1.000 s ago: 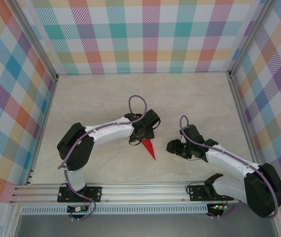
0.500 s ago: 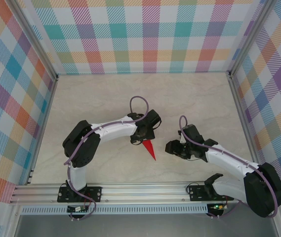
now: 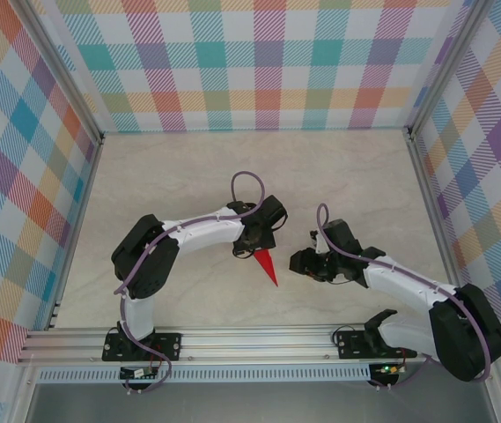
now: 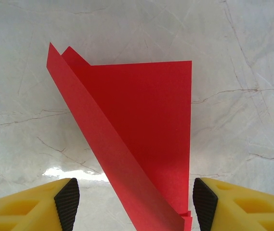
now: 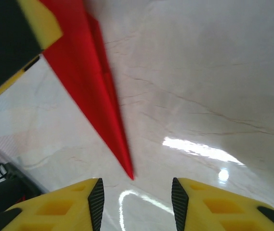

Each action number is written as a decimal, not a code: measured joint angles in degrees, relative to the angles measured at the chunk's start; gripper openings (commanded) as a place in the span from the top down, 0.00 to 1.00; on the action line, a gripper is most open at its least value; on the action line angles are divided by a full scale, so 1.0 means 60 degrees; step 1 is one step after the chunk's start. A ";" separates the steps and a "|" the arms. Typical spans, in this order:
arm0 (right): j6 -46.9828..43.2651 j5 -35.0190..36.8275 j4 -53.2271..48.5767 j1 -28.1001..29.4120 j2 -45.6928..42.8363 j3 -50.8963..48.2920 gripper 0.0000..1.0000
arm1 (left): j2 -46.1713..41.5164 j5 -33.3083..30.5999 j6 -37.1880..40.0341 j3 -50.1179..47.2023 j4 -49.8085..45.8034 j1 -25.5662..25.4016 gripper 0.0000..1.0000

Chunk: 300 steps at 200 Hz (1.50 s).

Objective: Fold a paper plane with a square sheet of paper (pick it up from the middle)
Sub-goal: Move a paper plane to the center of the table.

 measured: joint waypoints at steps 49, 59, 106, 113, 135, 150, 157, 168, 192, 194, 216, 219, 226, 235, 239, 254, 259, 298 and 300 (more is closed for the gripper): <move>-0.0004 -0.1009 0.0892 0.0000 0.0962 0.0171 0.63 | -0.0007 0.0109 0.0025 -0.0219 0.0160 0.0113 0.43; 0.0000 -0.1060 0.0969 0.0000 0.1144 0.0222 0.62 | -0.0018 0.0149 0.0040 -0.0244 0.0186 0.0127 0.46; 0.0029 -0.1060 0.1111 0.0000 0.1439 0.0262 0.59 | -0.0372 0.0244 0.0040 -0.0601 0.0299 0.0127 0.61; 0.0029 -0.1060 0.1122 0.0000 0.1483 0.0277 0.59 | -0.0510 0.0240 0.0025 -0.0710 0.0321 0.0127 0.64; 0.0015 -0.1060 0.1115 0.0000 0.1683 0.0393 0.58 | -0.1009 0.0208 0.0011 -0.1147 0.0459 0.0127 0.74; -0.0015 -0.1067 0.1126 0.0000 0.1872 0.0535 0.58 | -0.1264 0.0208 -0.0015 -0.1381 0.0539 0.0127 0.81; -0.0033 -0.1075 0.1133 0.0000 0.1963 0.0612 0.58 | -0.1359 0.0211 0.0000 -0.1483 0.0579 0.0127 0.83; -0.0051 -0.1100 0.1144 0.0000 0.2124 0.0750 0.57 | -0.1453 0.0208 0.0036 -0.1628 0.0652 0.0127 0.87; -0.0164 -0.1122 0.1158 0.0018 0.2521 0.1056 0.55 | -0.1486 0.0193 0.0033 -0.1891 0.0769 0.0127 0.96; -0.0193 -0.1122 0.1151 0.0018 0.2554 0.1082 0.55 | -0.1486 0.0182 0.0069 -0.1912 0.0765 0.0127 0.96; -0.0353 -0.1137 0.1144 0.0073 0.2863 0.1297 0.51 | -0.1490 0.0149 0.0066 -0.2149 0.0816 0.0146 0.98; -0.0375 -0.1144 0.1140 0.0080 0.2903 0.1326 0.50 | -0.1494 0.0146 0.0066 -0.2178 0.0820 0.0149 0.99; -0.0452 -0.1140 0.1129 0.0095 0.2994 0.1406 0.49 | -0.1512 0.0149 0.0066 -0.2262 0.0841 0.0164 0.99; -0.0543 -0.1140 0.1115 0.0124 0.3122 0.1523 0.47 | -0.1581 0.0146 0.0066 -0.2386 0.0903 0.0171 0.99; -0.0561 -0.1144 0.1115 0.0138 0.3184 0.1577 0.47 | -0.1617 0.0146 0.0066 -0.2433 0.0925 0.0171 0.98; -0.0707 -0.1166 0.1115 0.0200 0.3417 0.1767 0.45 | -0.1756 0.0146 0.0066 -0.2535 0.0984 0.0178 0.99; -0.0736 -0.1177 0.1115 0.0222 0.3490 0.1821 0.45 | -0.1800 0.0146 0.0069 -0.2546 0.1002 0.0182 0.98; -0.0936 -0.1286 0.1122 0.0401 0.4160 0.2313 0.45 | -0.1942 0.0149 0.0069 -0.2546 0.1035 0.0262 0.98; -0.0940 -0.1297 0.1122 0.0408 0.4197 0.2335 0.45 | -0.1942 0.0149 0.0069 -0.2550 0.1035 0.0273 0.98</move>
